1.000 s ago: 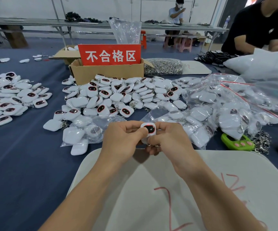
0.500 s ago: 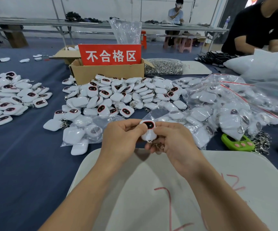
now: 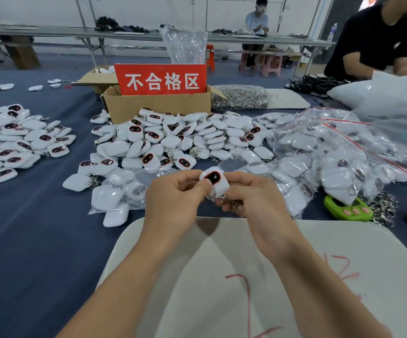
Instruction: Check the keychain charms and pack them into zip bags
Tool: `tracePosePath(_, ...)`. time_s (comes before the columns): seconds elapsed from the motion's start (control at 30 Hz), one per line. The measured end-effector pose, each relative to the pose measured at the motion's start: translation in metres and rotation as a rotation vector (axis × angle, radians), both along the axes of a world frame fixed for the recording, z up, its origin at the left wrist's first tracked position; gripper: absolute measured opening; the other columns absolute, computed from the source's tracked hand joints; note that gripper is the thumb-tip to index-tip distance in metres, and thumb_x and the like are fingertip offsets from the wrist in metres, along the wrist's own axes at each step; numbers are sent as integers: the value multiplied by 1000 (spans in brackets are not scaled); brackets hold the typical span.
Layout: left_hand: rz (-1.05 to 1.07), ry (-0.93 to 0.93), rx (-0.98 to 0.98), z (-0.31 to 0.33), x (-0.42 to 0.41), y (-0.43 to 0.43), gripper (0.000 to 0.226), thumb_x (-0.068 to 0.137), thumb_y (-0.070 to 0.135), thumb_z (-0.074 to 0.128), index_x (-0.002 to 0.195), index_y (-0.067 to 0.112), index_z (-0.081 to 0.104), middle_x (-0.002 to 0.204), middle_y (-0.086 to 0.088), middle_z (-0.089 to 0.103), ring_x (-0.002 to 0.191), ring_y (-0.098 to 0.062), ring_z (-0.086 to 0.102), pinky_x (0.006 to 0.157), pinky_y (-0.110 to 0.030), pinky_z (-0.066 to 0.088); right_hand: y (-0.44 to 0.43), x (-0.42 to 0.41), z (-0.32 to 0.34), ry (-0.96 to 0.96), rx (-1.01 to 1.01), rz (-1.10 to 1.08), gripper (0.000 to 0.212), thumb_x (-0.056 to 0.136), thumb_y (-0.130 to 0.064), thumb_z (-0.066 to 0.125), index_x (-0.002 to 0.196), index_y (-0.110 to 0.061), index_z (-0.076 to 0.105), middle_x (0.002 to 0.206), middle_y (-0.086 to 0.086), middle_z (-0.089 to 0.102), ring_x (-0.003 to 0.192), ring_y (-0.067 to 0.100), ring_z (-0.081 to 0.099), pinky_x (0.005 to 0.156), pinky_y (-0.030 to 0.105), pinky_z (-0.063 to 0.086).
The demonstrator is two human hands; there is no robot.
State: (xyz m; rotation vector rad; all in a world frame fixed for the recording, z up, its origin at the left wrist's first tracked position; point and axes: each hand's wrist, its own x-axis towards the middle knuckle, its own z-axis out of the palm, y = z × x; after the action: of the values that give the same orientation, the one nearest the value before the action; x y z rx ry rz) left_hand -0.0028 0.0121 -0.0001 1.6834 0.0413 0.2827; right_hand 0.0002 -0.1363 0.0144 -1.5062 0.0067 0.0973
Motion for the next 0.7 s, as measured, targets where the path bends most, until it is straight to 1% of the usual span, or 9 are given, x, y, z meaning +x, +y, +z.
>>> tracePosePath(0.1, 21, -18, 35, -2, 1, 1, 12, 75, 41, 74, 82, 50, 77, 78, 15, 78, 73, -4, 73, 80, -35, 61, -2, 2, 0, -4, 44, -48, 35, 80, 14, 55, 97, -6, 78, 75, 11, 76, 62, 16, 62, 63, 23, 54)
tracePosePath(0.17, 6, -41, 92, -4, 1, 2, 10, 78, 36, 77, 85, 44, 79, 77, 18, 77, 72, 1, 72, 72, -23, 57, -3, 1, 1, -41, 0, -78, 34, 79, 14, 59, 92, -10, 79, 76, 7, 77, 60, 10, 65, 57, 17, 51)
tracePosePath(0.2, -10, -45, 128, -6, 0, 2, 10, 78, 33, 78, 86, 40, 80, 78, 18, 77, 74, 2, 73, 73, -22, 57, -3, 2, 0, -69, -44, -94, 34, 79, 13, 62, 87, -15, 80, 76, 4, 78, 62, 9, 67, 57, 16, 50)
tracePosePath(0.3, -27, -25, 185, -9, -2, 0, 23, 75, 25, 80, 92, 40, 80, 84, 21, 77, 80, 0, 74, 79, -31, 61, -3, 2, -1, -193, -221, -188, 48, 85, 10, 60, 73, -32, 81, 72, -6, 77, 65, 5, 69, 59, 17, 50)
tracePosePath(0.4, -100, -17, 190, -9, -4, -1, 38, 76, 20, 82, 92, 54, 76, 83, 18, 78, 70, -7, 73, 67, -35, 61, -2, -1, 0, -324, -345, -253, 51, 86, 7, 58, 65, -36, 78, 72, -17, 75, 62, 5, 66, 56, 13, 48)
tracePosePath(0.47, -165, -1, 130, -6, -3, -2, 37, 72, 23, 82, 99, 47, 78, 84, 10, 79, 65, -16, 70, 64, -43, 58, -1, -3, 2, -359, -348, -262, 51, 86, 9, 58, 66, -34, 78, 80, -23, 76, 71, 2, 70, 63, 11, 51)
tracePosePath(0.57, -166, -8, 10, -4, -1, -1, 39, 65, 25, 87, 101, 39, 79, 89, 6, 80, 71, -13, 74, 70, -36, 60, -2, -4, 3, -367, -292, -266, 50, 86, 10, 58, 67, -31, 79, 87, -22, 77, 84, -2, 72, 71, 8, 51)
tracePosePath(0.63, -163, -48, 11, -5, 0, 1, 42, 66, 17, 90, 96, 44, 79, 89, 8, 80, 77, -12, 77, 71, -24, 61, -2, -3, 3, -375, -272, -267, 50, 85, 11, 59, 67, -31, 79, 89, -21, 78, 85, -1, 73, 73, 8, 51)
tracePosePath(0.7, -160, -67, 21, -5, 0, 1, 48, 70, 5, 91, 95, 44, 79, 91, 8, 80, 81, -12, 77, 72, -22, 60, -3, -3, 2, -390, -287, -266, 50, 84, 11, 59, 67, -32, 78, 88, -21, 78, 86, -1, 73, 75, 11, 53)
